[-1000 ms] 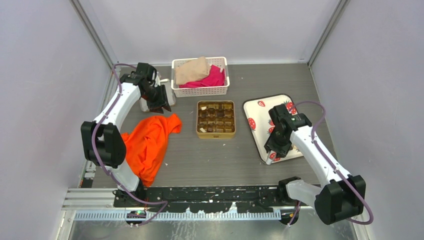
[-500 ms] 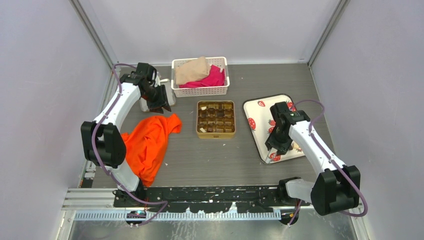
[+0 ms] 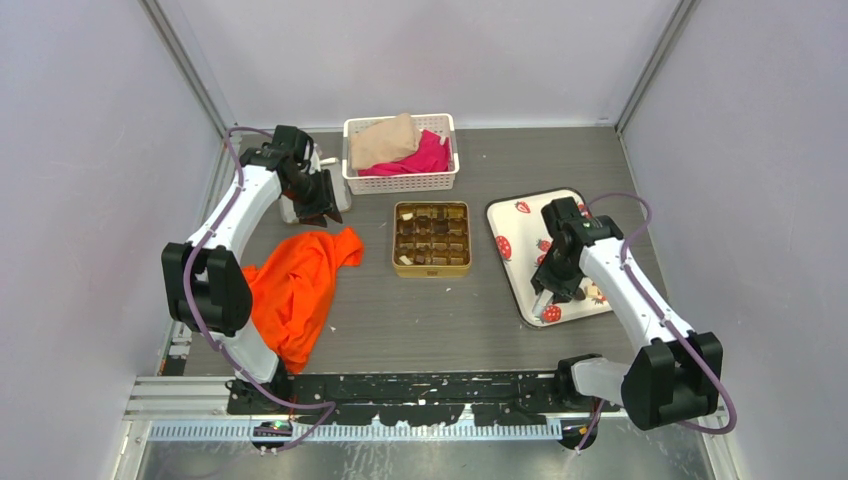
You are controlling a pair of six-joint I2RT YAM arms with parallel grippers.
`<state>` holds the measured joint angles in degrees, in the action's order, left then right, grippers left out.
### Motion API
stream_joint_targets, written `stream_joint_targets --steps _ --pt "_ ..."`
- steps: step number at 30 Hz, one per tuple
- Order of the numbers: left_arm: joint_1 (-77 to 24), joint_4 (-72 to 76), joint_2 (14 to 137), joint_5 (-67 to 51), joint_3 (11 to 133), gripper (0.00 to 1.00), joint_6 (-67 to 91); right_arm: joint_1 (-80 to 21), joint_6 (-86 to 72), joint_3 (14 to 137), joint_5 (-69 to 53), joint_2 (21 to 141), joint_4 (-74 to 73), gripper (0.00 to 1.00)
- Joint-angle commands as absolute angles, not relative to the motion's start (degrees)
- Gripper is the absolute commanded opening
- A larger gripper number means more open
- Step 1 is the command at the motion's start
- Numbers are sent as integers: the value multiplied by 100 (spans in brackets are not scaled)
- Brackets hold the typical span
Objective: Pack the chocolate
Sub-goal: Pick up the fake chocolate from the plate.
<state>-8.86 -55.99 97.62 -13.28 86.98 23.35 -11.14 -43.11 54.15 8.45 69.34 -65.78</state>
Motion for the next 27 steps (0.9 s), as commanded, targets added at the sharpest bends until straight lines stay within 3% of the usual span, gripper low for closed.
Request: stream_joint_targets --steps 1,16,27 --pt "-835 -5459 9625 -1380 8791 41 2250 -1097 -4213 5918 896 6682 -6762 1" --pt "-835 -5458 9659 -1336 8798 41 2250 -1314 -4081 7003 270 6699 -6722 1" --pt "-835 -5451 9664 -1293 8798 41 2285 -3451 -3878 8120 -352 8051 -6067 1"
